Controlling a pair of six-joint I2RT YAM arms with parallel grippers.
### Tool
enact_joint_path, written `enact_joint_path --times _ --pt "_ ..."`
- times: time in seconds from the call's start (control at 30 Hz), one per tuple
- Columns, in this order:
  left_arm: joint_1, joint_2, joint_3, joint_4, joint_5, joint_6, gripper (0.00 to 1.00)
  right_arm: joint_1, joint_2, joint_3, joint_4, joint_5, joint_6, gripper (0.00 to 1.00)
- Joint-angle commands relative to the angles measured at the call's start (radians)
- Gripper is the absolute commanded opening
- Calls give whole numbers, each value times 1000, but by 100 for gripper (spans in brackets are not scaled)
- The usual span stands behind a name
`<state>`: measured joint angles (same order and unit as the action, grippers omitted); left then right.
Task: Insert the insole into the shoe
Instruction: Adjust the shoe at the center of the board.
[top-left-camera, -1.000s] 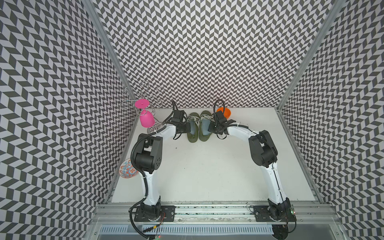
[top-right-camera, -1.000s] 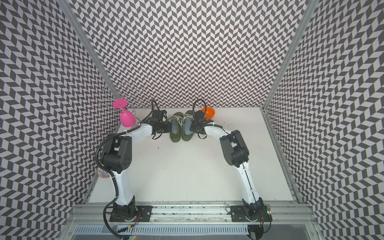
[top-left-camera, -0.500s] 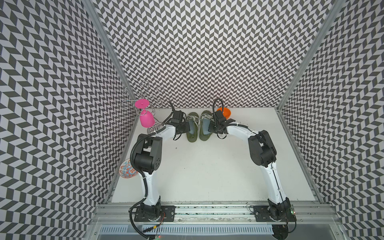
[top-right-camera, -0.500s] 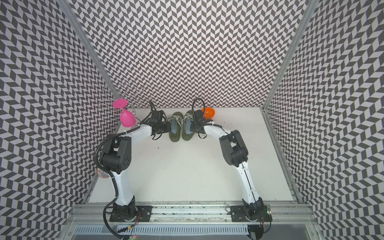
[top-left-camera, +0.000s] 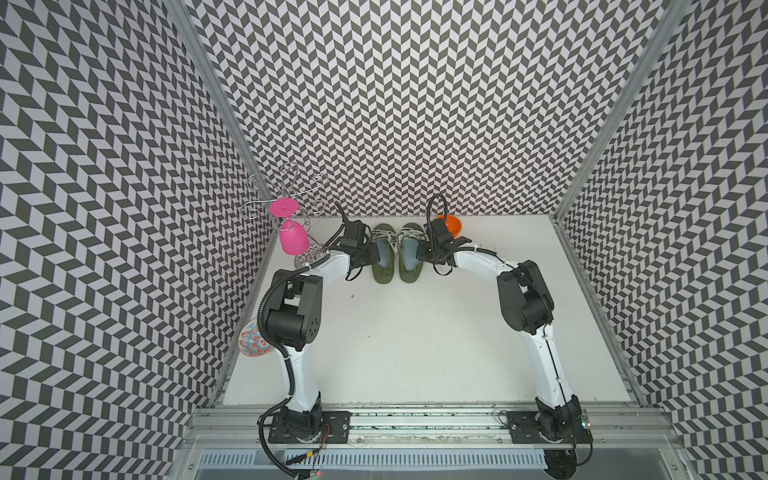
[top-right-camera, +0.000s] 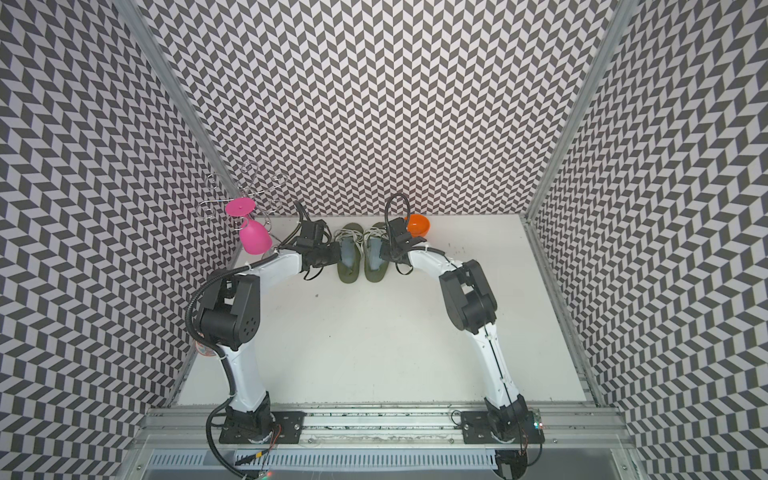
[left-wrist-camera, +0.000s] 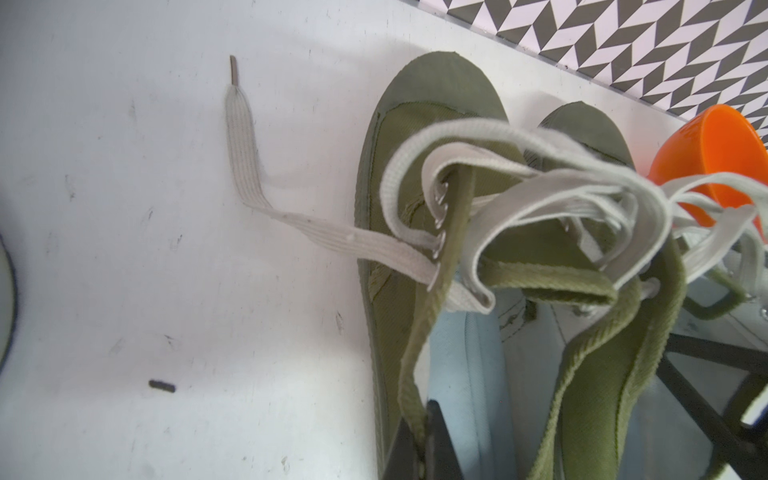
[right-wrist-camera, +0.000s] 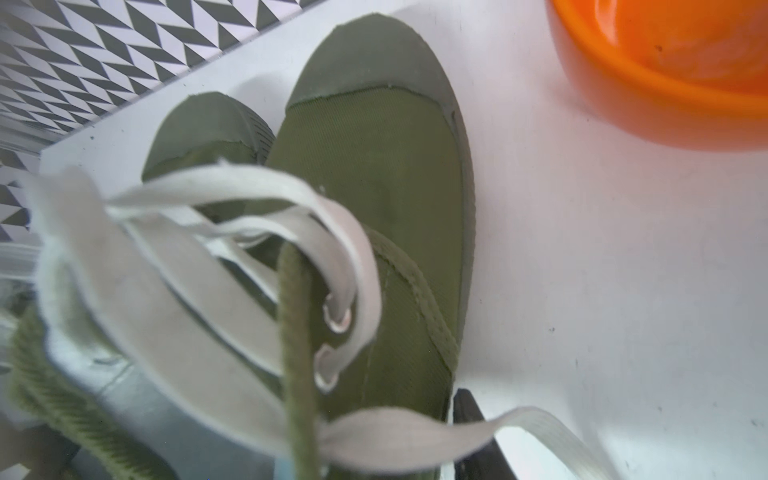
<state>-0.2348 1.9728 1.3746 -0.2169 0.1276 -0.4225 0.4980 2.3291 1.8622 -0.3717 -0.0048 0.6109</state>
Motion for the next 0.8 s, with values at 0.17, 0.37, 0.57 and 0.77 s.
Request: enact_joint_path --times 0.17,0.37,0.57,0.77 --pt "6 -21 -2 78 31 -49 0 -12 -20 0 140 -65 16 26" --pt "5 -25 3 50 27 -25 13 -13 -27 2 135 -93 -1 31" --pt "5 -78 -1 30 33 -11 41 -14 -110 -49 126 -132 -42 47" --pt "6 -178 7 -40 19 13 52 -23 -244 -120 71 -109 -81 53"
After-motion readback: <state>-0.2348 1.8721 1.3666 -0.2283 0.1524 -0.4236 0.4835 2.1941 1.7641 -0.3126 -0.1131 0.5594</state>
